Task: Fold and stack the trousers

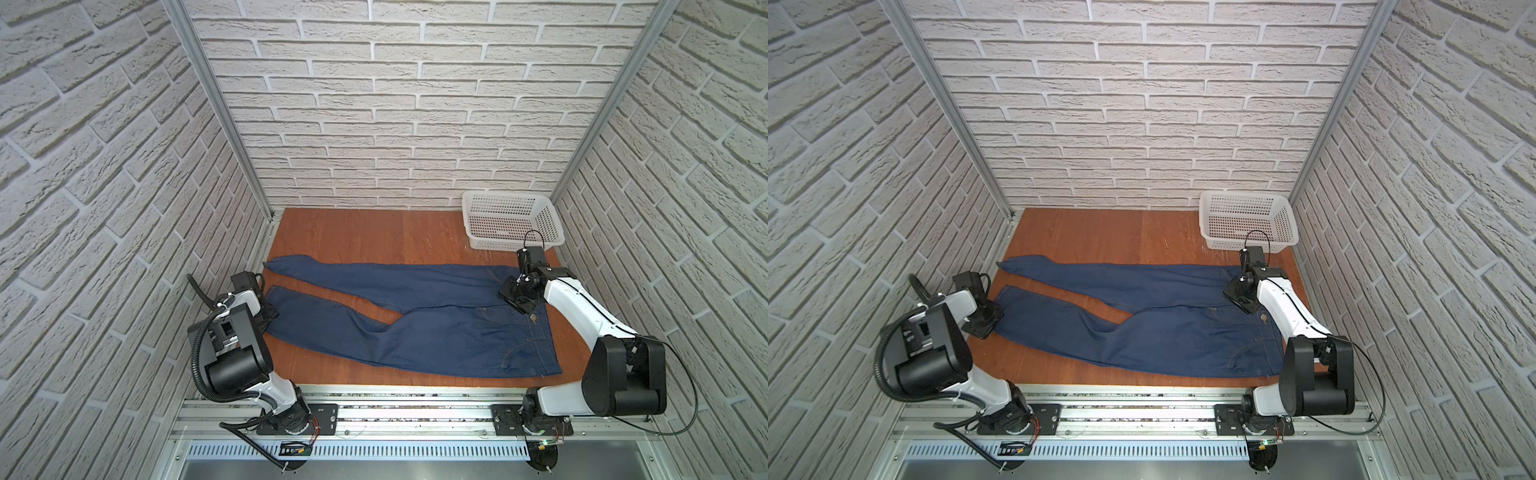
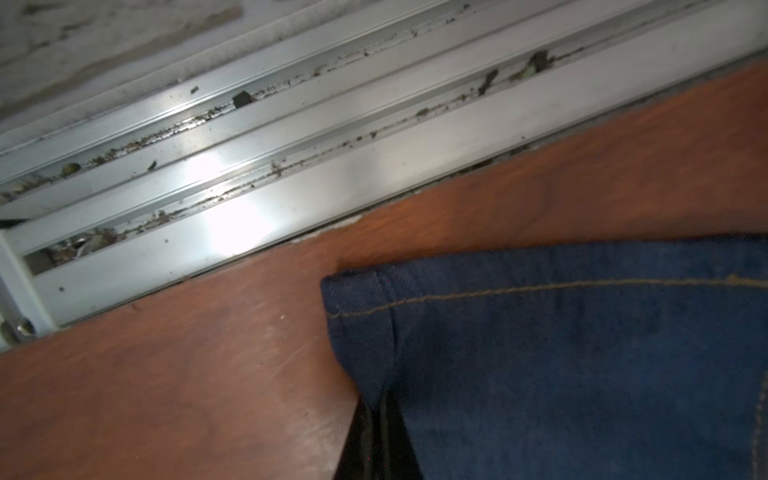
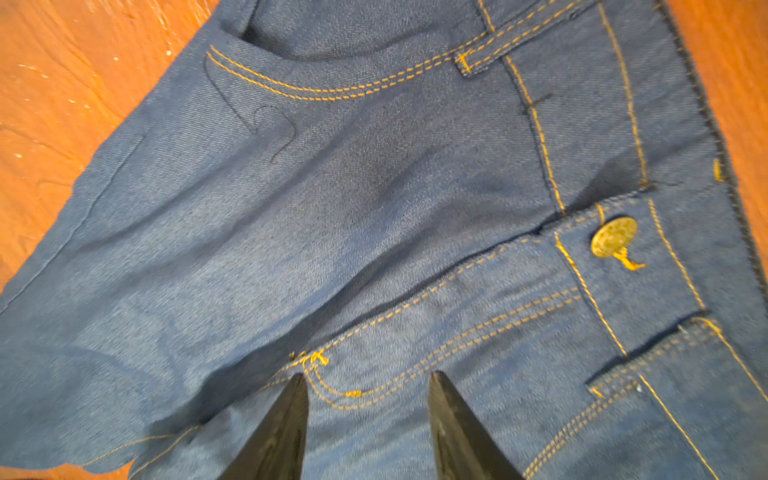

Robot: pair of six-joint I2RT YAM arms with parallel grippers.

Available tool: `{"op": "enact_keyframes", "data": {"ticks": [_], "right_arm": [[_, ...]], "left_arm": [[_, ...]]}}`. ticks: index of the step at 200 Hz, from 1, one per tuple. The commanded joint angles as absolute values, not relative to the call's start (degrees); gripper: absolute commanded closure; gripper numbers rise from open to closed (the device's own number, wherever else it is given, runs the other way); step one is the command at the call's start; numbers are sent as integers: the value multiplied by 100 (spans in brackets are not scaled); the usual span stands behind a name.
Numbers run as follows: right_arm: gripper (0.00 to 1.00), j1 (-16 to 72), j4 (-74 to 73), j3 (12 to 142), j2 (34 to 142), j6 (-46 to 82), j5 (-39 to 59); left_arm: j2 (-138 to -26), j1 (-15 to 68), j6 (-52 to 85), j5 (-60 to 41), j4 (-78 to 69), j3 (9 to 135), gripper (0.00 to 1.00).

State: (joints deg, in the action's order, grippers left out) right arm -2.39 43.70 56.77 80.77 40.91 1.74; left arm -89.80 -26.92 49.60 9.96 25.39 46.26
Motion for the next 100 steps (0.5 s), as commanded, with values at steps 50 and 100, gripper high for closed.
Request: {"op": "enact_keyframes", "data": {"ticks": [50,100], "right_arm": [[51,-314,4737,5775,7797,4089,230],[50,-325,4687,5705,7870,4148,141]], "left_arm": [[-5847,-2650,5169,1282,4070,4867,100],[-4522,-2666,5208,1740,5113,4641,100]]}}
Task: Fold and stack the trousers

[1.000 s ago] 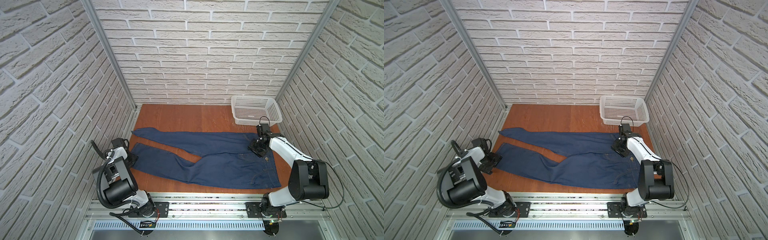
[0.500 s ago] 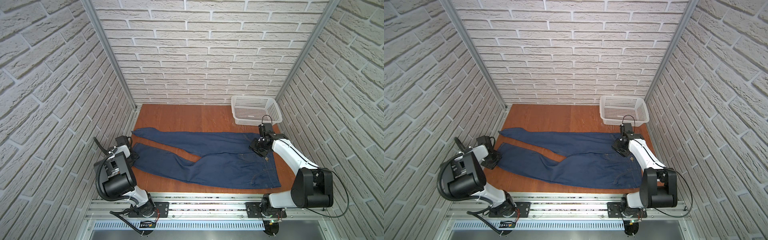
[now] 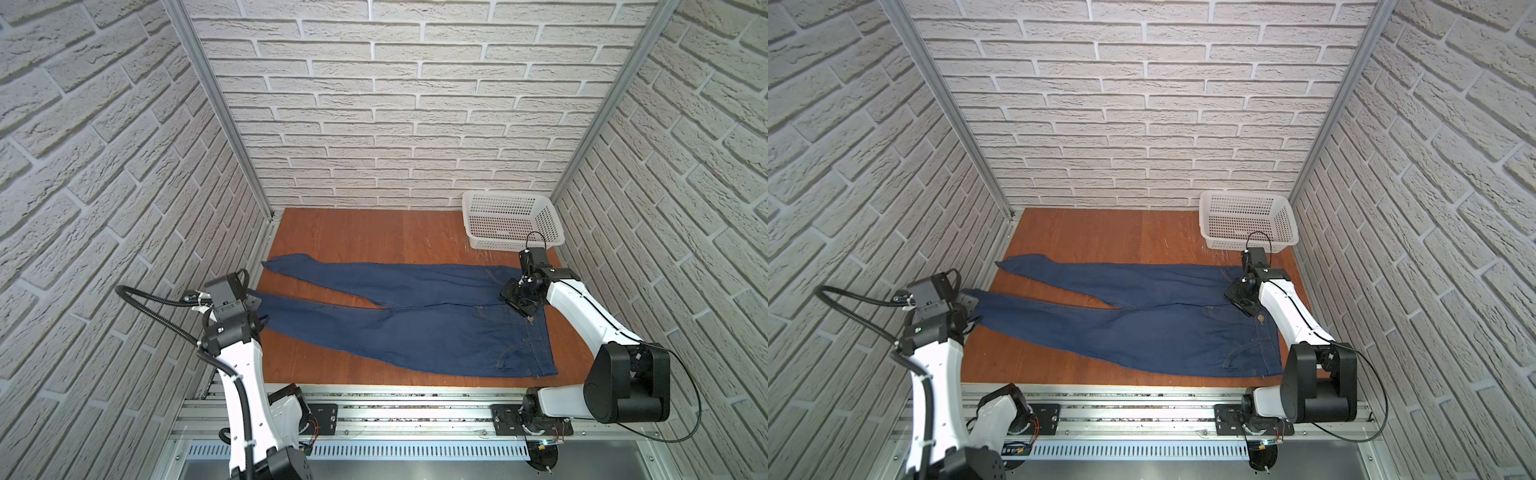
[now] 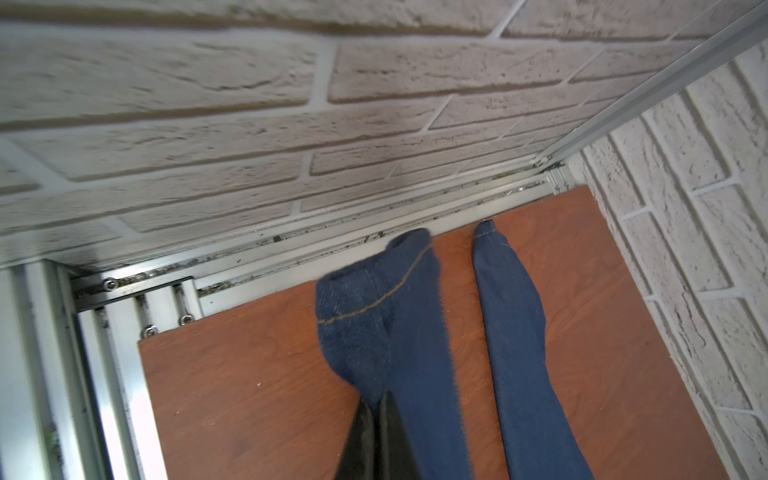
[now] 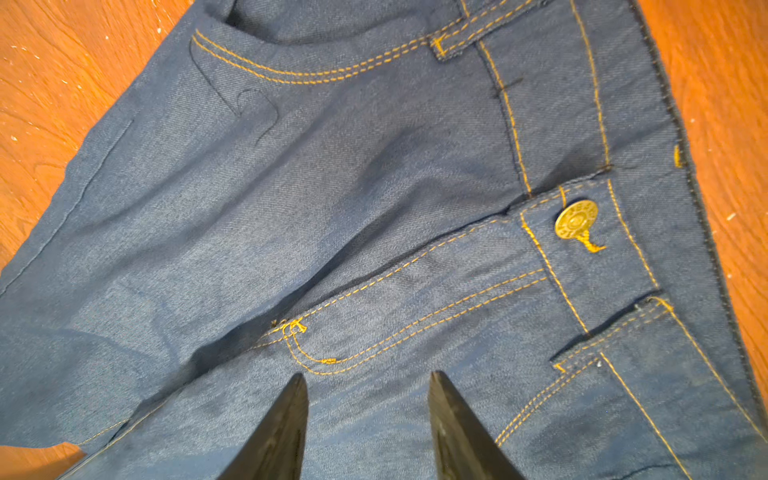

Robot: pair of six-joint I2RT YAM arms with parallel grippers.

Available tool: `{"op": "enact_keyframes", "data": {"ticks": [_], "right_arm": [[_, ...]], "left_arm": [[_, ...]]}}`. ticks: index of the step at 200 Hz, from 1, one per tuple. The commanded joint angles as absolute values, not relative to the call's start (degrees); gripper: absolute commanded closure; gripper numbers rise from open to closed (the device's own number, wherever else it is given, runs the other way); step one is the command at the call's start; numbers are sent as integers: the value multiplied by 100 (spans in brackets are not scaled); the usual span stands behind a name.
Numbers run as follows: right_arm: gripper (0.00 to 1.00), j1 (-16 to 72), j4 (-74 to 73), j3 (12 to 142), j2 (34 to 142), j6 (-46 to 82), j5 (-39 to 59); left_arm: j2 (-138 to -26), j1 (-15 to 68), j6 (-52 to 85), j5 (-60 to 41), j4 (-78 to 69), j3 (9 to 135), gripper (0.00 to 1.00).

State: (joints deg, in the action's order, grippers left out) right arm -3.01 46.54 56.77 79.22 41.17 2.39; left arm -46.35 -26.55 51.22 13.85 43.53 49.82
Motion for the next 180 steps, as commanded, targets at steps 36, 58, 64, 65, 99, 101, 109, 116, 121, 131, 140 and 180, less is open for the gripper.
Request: {"op": "enact_keyframes", "data": {"ticks": [36,58,64,65,99,101,109,116,121,131,140,180], "right_arm": [[50,-325,4718,5637,7986,4183,154],[50,-360,4790,5503,7957,4221,51],[50,-381,4798,5448,7933,4240,28],[50,-384,4799,5431,7930,4242,23],[50,-455,4842,5158,7695,4341,-83],[50,-446,4851,5148,7683,4350,-87],[50,-451,4865,5106,7624,4379,-88],[50,-449,4869,5066,7584,4405,-64],[50,-446,4869,5027,7569,4412,-49],[50,-442,4886,4978,7550,4437,6],[50,-445,4891,4934,7543,4445,41],[51,-431,4835,4686,7572,4456,222]], "left_arm": [[-4467,-2724,5382,1639,5067,4137,100],[-4377,-2824,5400,1725,5102,4086,100],[-4353,-2872,5398,1740,5129,4108,100],[-4352,-2882,5393,1740,5131,4111,100],[-4397,-3027,5186,1756,5239,4446,49],[-4408,-3029,5162,1738,5238,4471,49],[-4494,-3023,5082,1624,5188,4532,47],[-4619,-3021,5023,1516,5185,4605,45],[-4735,-3015,4970,1416,5171,4643,44],[-4999,-2991,4836,1161,5113,4698,43],[-5256,-2929,4747,916,5056,4713,42],[-6171,-2264,4653,487,4632,4616,44]]}}
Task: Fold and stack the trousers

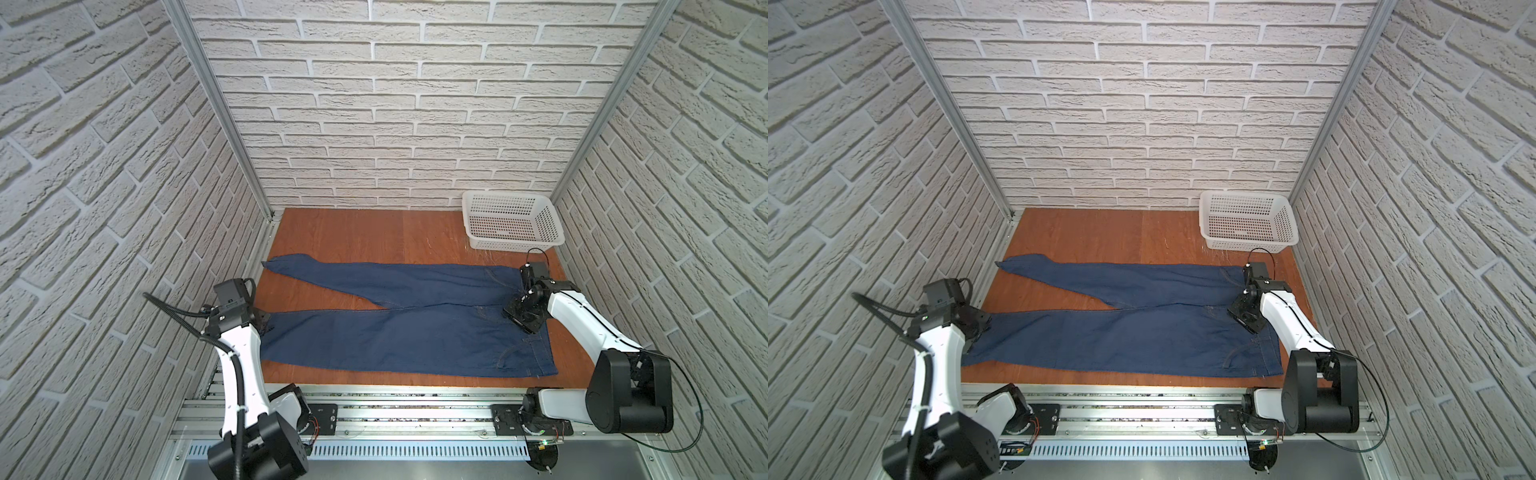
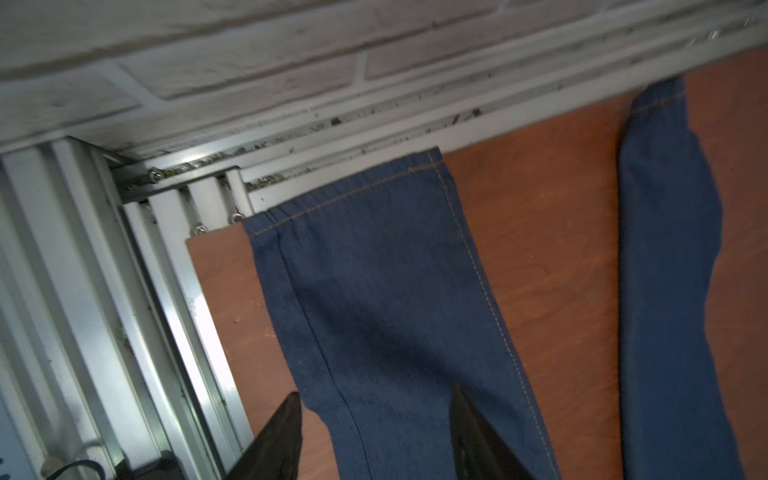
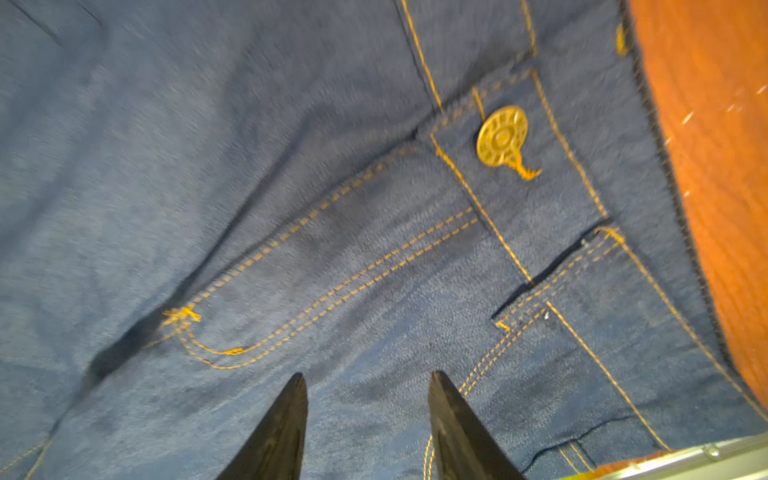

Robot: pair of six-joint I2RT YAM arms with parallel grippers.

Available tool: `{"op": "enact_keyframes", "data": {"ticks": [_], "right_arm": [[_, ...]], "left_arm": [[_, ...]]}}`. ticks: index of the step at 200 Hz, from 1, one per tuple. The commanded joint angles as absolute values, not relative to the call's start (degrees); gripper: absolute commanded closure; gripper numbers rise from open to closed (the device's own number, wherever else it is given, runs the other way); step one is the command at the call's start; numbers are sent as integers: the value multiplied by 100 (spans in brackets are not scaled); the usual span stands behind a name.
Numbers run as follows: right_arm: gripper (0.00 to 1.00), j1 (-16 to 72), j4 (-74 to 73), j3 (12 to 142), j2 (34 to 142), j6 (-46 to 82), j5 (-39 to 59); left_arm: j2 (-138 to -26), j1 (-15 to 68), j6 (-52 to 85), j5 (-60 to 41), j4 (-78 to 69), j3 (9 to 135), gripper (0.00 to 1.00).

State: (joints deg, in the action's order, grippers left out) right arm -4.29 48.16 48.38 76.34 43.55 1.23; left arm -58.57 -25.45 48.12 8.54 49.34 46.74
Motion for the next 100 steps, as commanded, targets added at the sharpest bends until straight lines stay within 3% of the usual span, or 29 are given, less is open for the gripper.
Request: {"op": "enact_keyframes", "data": {"ticks": [1,70,100], "right_arm": [[51,-431,4839,4677,7574,4456,230],[52,-394,4409,4205,8299,4438,328],[52,-504,4237,4195,8795,4430,179]], "left_arm": [[-6188,-2257,4656,481,4623,4606,44],[-7687,-2112,4639,698,3935,4447,67],[-7970,-2226,4709,1181,3881,4430,68]]}}
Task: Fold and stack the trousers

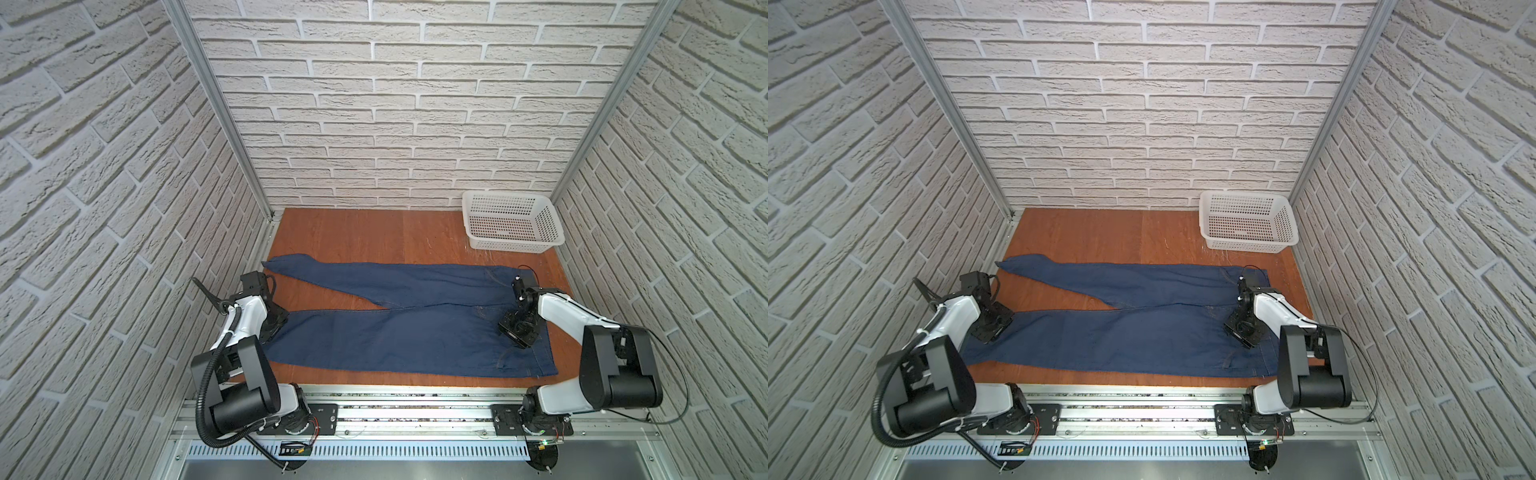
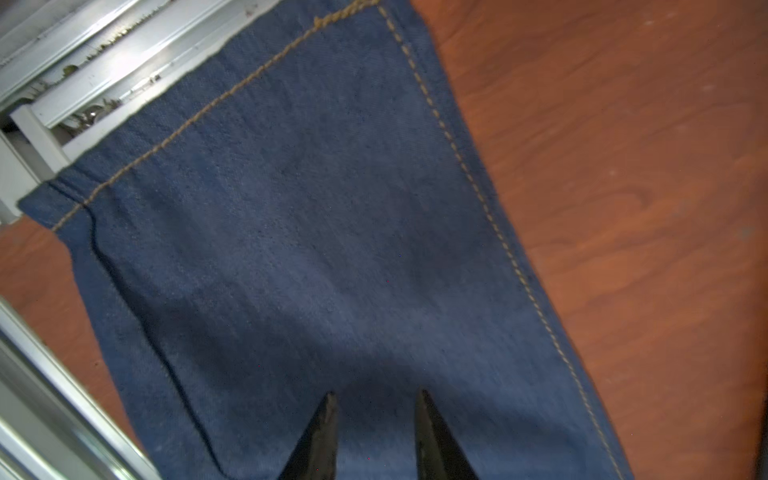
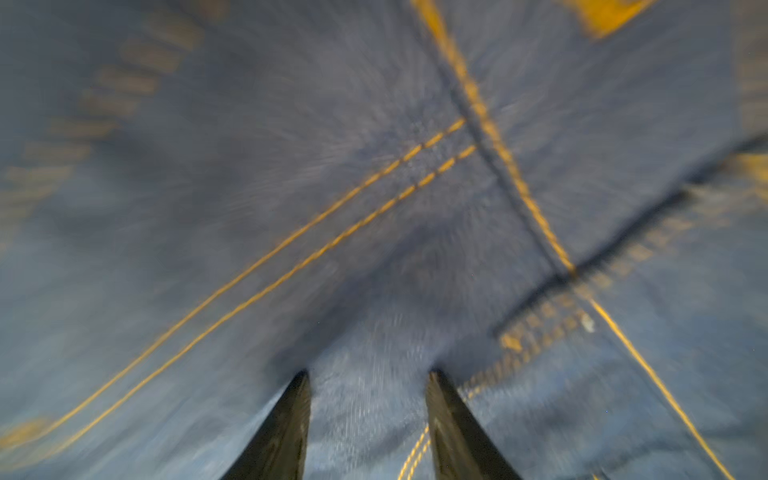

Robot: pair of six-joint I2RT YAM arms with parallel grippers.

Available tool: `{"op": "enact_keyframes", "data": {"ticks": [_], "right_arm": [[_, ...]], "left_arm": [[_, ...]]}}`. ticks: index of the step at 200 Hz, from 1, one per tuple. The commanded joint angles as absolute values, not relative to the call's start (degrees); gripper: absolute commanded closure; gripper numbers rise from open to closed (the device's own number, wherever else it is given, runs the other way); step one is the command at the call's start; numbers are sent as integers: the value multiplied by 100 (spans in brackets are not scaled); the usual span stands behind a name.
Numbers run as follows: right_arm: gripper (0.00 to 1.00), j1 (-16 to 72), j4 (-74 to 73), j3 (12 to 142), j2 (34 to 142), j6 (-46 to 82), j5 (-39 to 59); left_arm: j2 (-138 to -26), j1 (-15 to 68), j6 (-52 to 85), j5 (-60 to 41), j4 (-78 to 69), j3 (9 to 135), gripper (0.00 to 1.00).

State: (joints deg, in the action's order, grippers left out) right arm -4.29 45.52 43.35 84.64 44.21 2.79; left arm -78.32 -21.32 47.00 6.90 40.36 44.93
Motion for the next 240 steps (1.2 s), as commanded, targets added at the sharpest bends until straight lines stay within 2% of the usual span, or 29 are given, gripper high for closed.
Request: {"op": "enact_keyframes", "data": {"ticks": [1,40,70,112,129,153,180,240], "right_arm": [[52,-511,4237,4198,8801,4434,173],[52,-849,4437,4146,8621,4346,-491],[52,-1114,4611,4062,8260,4216,-904],[52,-1191,4796,4186,8052,4062,-895],[51,-1170,4931,4343,7886,3958,-659],[50,-945,5173,4815,7579,3831,-223],[49,-577,5111,5476,7340,3822,149],[48,-500,4064,6647,8401,3845,513]], "left_arm": [[-7980,-2229,4710,1193,3878,4434,68],[-8331,-2350,4772,1686,3951,4451,68],[-8395,-2504,4773,1697,3863,4397,67],[-8408,-2540,4729,1496,3783,4425,67],[-8217,-2459,4678,1276,3781,4486,62],[-7757,-2103,4561,1153,3934,4845,48],[-7589,-1668,4406,934,3946,5566,41],[-9466,-1158,4096,1011,3686,7316,30]]}}
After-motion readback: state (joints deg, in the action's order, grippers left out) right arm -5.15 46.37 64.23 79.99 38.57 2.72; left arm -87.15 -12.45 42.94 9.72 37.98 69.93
